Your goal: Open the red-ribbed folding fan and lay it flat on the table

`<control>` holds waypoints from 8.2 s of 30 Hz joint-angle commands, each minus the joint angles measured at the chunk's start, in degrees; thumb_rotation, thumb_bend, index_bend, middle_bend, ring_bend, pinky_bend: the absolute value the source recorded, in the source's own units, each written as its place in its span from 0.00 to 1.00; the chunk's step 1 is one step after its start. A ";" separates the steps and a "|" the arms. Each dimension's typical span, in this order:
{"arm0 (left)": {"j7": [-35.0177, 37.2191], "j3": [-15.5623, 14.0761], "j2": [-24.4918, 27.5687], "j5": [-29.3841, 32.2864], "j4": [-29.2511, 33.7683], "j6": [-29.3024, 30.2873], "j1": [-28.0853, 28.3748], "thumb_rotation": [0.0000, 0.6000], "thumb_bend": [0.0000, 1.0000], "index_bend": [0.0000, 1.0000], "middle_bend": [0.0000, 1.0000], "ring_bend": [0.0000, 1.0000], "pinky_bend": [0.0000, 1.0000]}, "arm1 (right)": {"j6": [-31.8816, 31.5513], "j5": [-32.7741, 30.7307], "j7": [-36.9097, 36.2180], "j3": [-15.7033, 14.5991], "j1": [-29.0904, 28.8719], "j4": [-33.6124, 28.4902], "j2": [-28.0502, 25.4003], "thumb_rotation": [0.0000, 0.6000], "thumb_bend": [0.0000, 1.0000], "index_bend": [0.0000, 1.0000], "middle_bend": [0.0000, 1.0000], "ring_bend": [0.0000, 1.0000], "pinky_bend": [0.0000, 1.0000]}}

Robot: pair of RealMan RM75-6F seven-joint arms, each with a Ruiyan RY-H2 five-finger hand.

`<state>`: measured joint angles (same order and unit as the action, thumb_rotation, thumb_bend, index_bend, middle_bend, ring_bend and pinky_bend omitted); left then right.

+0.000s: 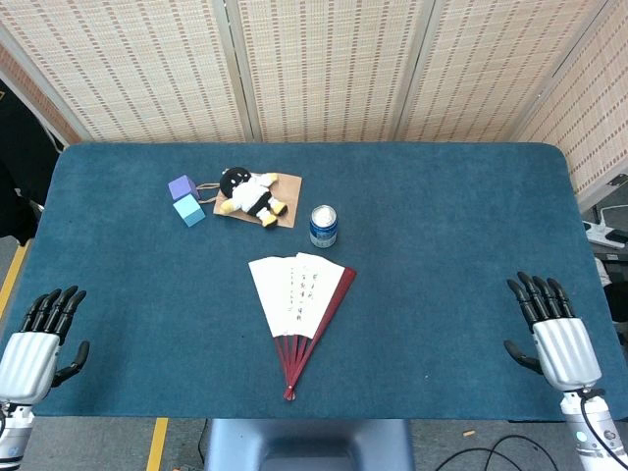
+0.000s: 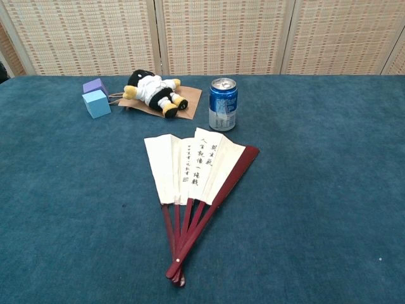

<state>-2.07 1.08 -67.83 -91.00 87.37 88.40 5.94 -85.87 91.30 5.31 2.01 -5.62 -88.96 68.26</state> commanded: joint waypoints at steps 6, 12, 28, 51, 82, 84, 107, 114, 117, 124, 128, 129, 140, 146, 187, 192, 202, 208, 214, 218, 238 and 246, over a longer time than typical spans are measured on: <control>-0.64 0.19 -0.47 1.44 0.47 -2.83 0.90 1.00 0.45 0.00 0.02 0.00 0.09 | 1.75 2.32 0.37 -0.01 -2.40 2.78 3.77 1.00 0.14 0.00 0.00 0.00 0.00; -0.37 0.27 -0.79 1.23 0.23 -3.33 1.38 1.00 0.44 0.00 0.02 0.00 0.09 | 5.59 6.34 3.37 0.71 -7.28 3.82 6.84 1.00 0.14 0.12 0.01 0.00 0.00; 1.64 0.16 0.04 2.83 0.10 -5.67 2.10 1.00 0.45 0.00 0.02 0.00 0.09 | 26.59 5.35 11.93 5.84 -27.86 14.86 27.05 1.00 0.14 0.38 0.07 0.00 0.00; 1.63 -0.02 1.00 4.37 0.91 -7.00 2.13 1.00 0.45 0.00 0.02 0.00 0.09 | 27.01 1.35 8.91 3.81 -32.83 29.85 41.44 1.00 0.17 0.46 0.11 0.00 0.00; 3.62 -0.34 2.59 6.14 3.06 -10.71 3.04 1.00 0.45 0.05 0.04 0.03 0.11 | 14.19 3.67 -2.07 4.56 -36.70 41.51 48.20 1.00 0.64 0.59 0.21 0.06 0.03; 7.38 -0.75 2.75 5.09 2.90 -11.66 3.56 1.00 0.45 0.08 0.04 0.04 0.12 | 13.97 3.64 -1.08 4.96 -36.92 38.35 46.48 1.00 0.64 0.59 0.21 0.07 0.04; 58.54 -1.63 -10.15 1.13 -11.62 -16.76 8.98 1.00 0.46 0.23 0.00 0.00 0.10 | 22.45 -24.43 25.06 24.46 -42.94 -7.47 35.37 1.00 0.64 0.61 0.21 0.07 0.04; 69.90 1.88 -11.31 4.88 -6.14 -20.26 11.99 1.00 0.43 0.07 0.00 0.00 0.09 | 21.03 -33.90 29.39 27.80 -47.29 -8.85 39.63 1.00 0.64 0.62 0.21 0.07 0.04; 71.62 3.23 -12.21 6.81 -3.50 -20.56 12.22 1.00 0.43 0.07 0.00 0.00 0.09 | 21.01 -39.16 30.55 29.38 -49.59 -8.24 41.89 1.00 0.64 0.61 0.21 0.07 0.04; 68.45 2.08 -14.16 5.40 -2.33 -19.83 12.19 1.00 0.43 0.07 0.00 0.00 0.09 | 19.85 -44.50 31.35 32.47 -54.70 -4.58 45.10 1.00 0.64 0.61 0.21 0.07 0.04; 67.97 1.12 -14.36 4.30 -3.19 -19.74 12.23 1.00 0.43 0.07 0.00 0.00 0.09 | 18.74 -43.43 31.14 32.49 -56.35 -3.01 45.65 1.00 0.64 0.61 0.21 0.07 0.04; 68.15 0.96 -14.39 4.20 -3.35 -19.79 12.25 1.00 0.43 0.07 0.00 0.00 0.09 | 18.61 -43.59 30.87 32.73 -56.62 -2.90 45.75 1.00 0.64 0.61 0.21 0.07 0.04; 63.90 2.17 -16.23 5.53 0.06 -19.58 13.05 1.00 0.43 0.07 0.00 0.00 0.08 | 17.14 -48.99 31.55 35.56 -61.60 -0.13 48.12 1.00 0.64 0.61 0.21 0.07 0.04; 61.91 2.40 -16.45 6.03 3.53 -18.90 12.81 1.00 0.43 0.07 0.00 0.00 0.08 | 15.43 -49.66 31.25 36.41 -63.57 1.39 49.33 1.00 0.64 0.61 0.21 0.07 0.04; 38.67 13.69 -29.40 13.61 -17.30 -11.40 14.73 1.00 0.71 0.80 0.19 0.02 0.11 | 10.27 -38.50 28.12 23.96 -54.50 -12.57 36.50 1.00 0.64 0.61 0.21 0.07 0.04; 39.01 13.42 -32.60 12.28 -26.01 -9.17 15.10 1.00 0.72 0.80 0.20 0.02 0.11 | 6.55 -30.54 26.53 16.89 -48.86 -14.72 32.20 1.00 0.64 0.58 0.21 0.07 0.04; 41.36 13.10 -38.02 11.55 -37.55 -6.90 15.42 1.00 0.70 0.77 0.22 0.04 0.11 | 1.76 -19.14 20.57 7.73 -41.23 -8.12 33.16 1.00 0.64 0.58 0.21 0.07 0.04; 44.46 12.81 -40.28 11.85 -43.79 -7.58 15.46 1.00 0.67 0.65 0.22 0.05 0.11 | -0.87 -16.05 15.98 5.80 -37.00 -2.44 36.46 1.00 0.64 0.56 0.21 0.07 0.04; 46.62 12.61 -41.73 12.23 -48.91 -9.31 15.92 1.00 0.65 0.59 0.22 0.05 0.11 | 0.63 -16.12 10.57 4.68 -33.70 2.19 38.52 1.00 0.64 0.54 0.21 0.07 0.04; 46.69 12.07 -42.81 12.32 -53.03 -10.67 16.14 1.00 0.64 0.49 0.21 0.05 0.11 | 1.32 -15.30 8.55 3.79 -31.90 4.74 39.24 1.00 0.64 0.54 0.21 0.07 0.04; 50.05 9.27 -42.61 11.19 -57.79 -12.45 14.65 1.00 0.51 0.00 0.00 0.00 0.08 | 3.89 -8.75 7.91 1.96 -26.87 8.46 40.80 1.00 0.58 0.11 0.19 0.05 0.04; 50.93 4.15 -34.51 7.59 -47.72 -17.47 13.99 1.00 0.45 0.00 0.00 0.00 0.07 | 7.63 -10.26 19.19 1.65 -25.98 -0.10 33.67 1.00 0.20 0.00 0.02 0.00 0.00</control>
<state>49.07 7.29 -104.94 -81.77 37.02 72.48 20.20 -80.30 82.13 20.96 4.02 -32.03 -85.77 104.95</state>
